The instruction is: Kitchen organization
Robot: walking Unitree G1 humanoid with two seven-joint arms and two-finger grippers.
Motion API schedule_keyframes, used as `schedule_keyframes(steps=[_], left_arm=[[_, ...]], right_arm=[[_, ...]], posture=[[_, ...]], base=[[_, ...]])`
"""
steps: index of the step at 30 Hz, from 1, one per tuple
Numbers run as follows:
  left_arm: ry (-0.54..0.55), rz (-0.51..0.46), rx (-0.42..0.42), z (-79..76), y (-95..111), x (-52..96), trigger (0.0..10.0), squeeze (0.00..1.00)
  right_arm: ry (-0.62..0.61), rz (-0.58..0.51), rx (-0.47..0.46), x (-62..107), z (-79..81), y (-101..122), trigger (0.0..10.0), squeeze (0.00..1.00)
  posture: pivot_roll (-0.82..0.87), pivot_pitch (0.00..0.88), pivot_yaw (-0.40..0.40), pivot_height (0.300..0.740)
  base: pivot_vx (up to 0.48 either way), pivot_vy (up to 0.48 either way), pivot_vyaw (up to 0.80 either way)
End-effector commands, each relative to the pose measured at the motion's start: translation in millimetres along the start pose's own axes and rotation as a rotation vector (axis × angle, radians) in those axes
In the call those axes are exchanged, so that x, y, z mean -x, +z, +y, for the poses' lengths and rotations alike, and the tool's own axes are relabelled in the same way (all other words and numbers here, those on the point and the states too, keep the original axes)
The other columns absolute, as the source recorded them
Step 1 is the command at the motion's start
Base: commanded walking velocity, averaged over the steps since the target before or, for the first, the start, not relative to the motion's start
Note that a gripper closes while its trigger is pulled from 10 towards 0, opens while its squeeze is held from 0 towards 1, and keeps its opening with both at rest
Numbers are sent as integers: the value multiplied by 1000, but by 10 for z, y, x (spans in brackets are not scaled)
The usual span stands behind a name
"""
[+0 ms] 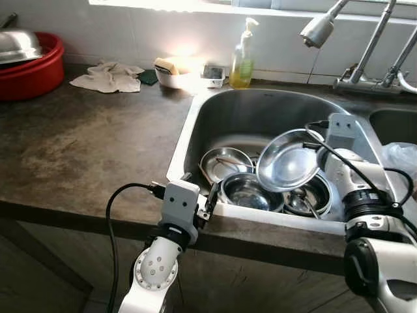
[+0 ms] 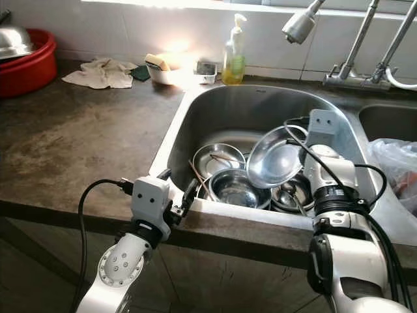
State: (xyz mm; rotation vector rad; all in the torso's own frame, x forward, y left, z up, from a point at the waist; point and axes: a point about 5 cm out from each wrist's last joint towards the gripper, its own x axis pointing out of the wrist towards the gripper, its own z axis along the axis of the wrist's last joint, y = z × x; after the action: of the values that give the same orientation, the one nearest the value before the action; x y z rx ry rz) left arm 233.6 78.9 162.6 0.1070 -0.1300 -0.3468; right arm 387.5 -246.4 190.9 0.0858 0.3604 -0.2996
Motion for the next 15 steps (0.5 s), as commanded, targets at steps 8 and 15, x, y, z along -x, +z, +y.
schedule_keyframes(steps=[8,15], left_arm=[[-23,48,1,-22,-36,22,10000,0],[-16,42,-3,-13,-31,-18,10000,0]], right_arm=[[-18,13,-34,-29,-27,-36,10000,1000],[23,-108,-23,57,71,133,10000,373]], posture=[[94,186,-56,740],[95,154,-63,740]], base=[[0,0,0],[0,0,0]])
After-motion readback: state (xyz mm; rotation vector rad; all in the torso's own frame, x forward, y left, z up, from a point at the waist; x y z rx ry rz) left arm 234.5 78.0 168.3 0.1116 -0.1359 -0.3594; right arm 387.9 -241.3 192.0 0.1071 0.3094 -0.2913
